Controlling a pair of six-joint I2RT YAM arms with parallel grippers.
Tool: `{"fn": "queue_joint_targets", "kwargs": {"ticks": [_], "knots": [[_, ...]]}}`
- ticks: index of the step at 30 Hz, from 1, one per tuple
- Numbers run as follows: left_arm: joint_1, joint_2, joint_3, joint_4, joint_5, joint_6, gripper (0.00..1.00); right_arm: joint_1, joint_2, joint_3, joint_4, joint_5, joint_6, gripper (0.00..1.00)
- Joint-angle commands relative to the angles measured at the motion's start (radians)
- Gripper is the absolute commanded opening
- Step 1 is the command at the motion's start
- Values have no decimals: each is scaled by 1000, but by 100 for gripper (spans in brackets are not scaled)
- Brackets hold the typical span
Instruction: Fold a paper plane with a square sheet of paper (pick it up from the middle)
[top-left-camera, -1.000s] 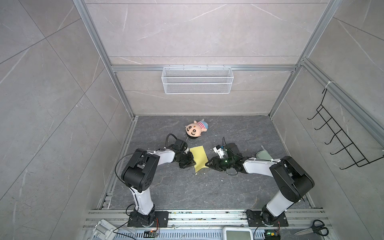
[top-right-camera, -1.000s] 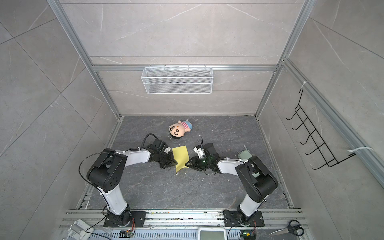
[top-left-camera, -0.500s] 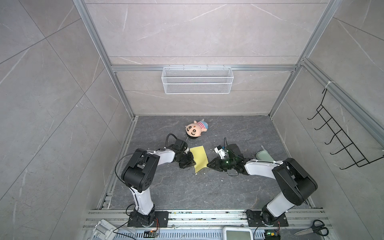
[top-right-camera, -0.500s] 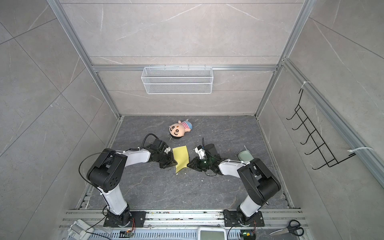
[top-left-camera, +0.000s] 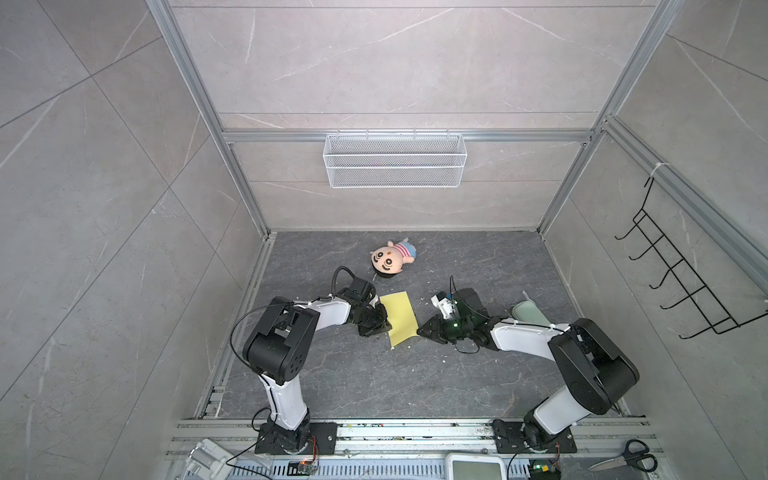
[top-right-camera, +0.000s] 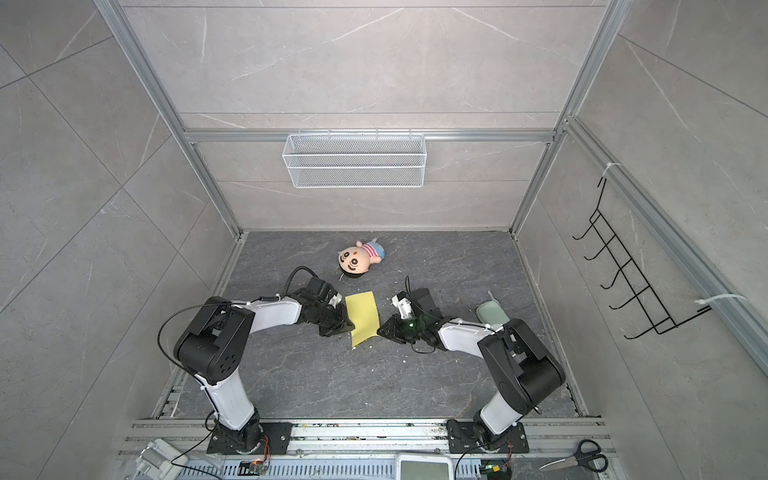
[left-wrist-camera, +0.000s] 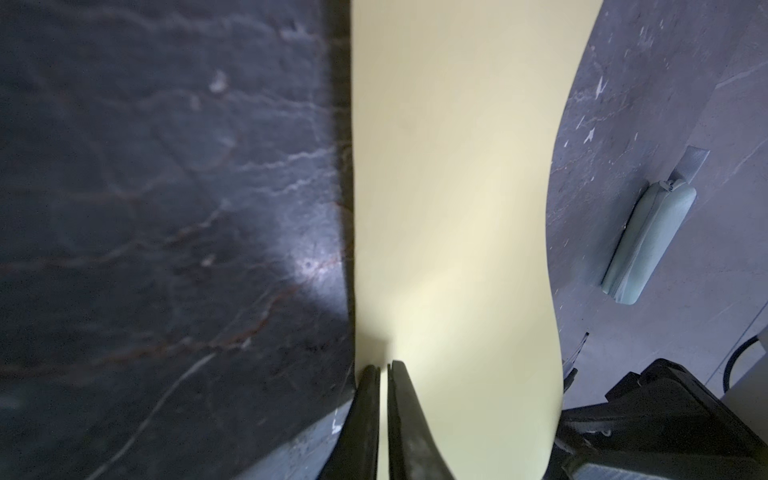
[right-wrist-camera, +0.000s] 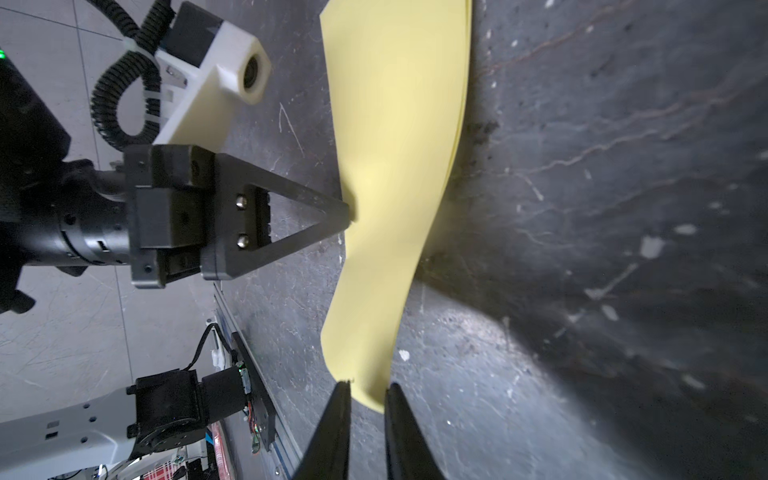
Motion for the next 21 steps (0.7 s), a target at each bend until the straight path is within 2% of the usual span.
{"fn": "queue_joint_targets", "kwargs": {"ticks": [1, 7, 21], "knots": [[5, 55, -24, -124, -131, 30, 12, -3, -16, 1, -17, 7, -14, 18], [5, 54, -21, -128, -133, 32, 12, -4, -8, 0, -17, 8, -14, 14], [5, 57, -9, -142, -142, 43, 12, -4, -27, -9, -16, 22, -21, 16]]}}
